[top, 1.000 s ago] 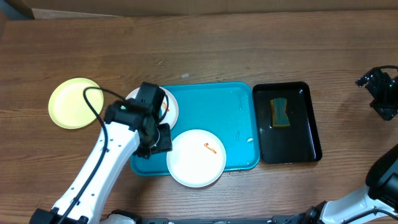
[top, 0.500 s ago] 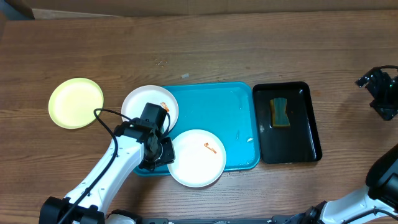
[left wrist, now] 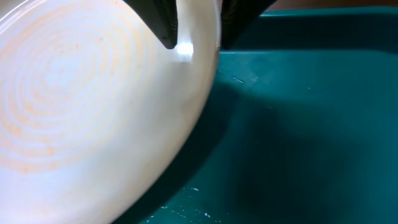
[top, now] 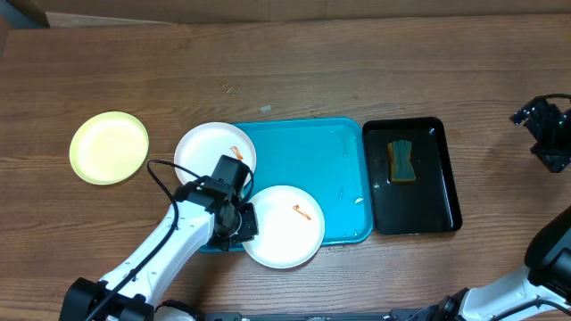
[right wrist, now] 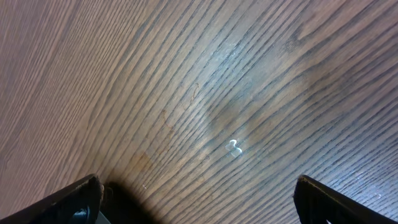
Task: Clean dirty plates on tray and stack at the side
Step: 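Move the left gripper to the lower white plate's left rim, then grip the white plate rim with the left gripper and pull it left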
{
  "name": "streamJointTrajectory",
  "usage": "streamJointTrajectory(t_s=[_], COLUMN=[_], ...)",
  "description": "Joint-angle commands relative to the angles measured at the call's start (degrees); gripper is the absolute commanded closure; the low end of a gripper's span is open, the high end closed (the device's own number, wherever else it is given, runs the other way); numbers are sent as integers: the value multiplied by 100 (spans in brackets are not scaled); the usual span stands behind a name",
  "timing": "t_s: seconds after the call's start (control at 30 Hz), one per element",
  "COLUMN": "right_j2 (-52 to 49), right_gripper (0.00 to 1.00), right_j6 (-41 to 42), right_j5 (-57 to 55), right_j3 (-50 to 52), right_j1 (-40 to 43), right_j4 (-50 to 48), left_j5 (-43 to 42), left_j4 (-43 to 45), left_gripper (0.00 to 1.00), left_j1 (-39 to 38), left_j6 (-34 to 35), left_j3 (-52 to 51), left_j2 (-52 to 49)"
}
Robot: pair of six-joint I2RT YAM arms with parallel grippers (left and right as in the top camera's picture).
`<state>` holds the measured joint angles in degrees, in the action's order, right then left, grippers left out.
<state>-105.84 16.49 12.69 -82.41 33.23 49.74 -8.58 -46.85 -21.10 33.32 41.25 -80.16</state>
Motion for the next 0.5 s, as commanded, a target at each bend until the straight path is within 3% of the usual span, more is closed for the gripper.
streamJointTrajectory(t_s=[0.0,0.1,0.47], right_j2=[35,35,35], right_gripper=[0,0,0], right_j6=[26,28,26], right_j5=[28,28,28], right_j3=[-107,-107,-107], right_j1=[-11,-11,-11], right_j4=[-15,-15,-15], left_j5=[-68,-70,-68], left_j4=[144,249,876], left_gripper=[87,96,96], left_j1=[-144,-144,-144], left_j6=[144,146,140], left_j3=[-66,-66,-63], left_j2=[-20,-20,-20])
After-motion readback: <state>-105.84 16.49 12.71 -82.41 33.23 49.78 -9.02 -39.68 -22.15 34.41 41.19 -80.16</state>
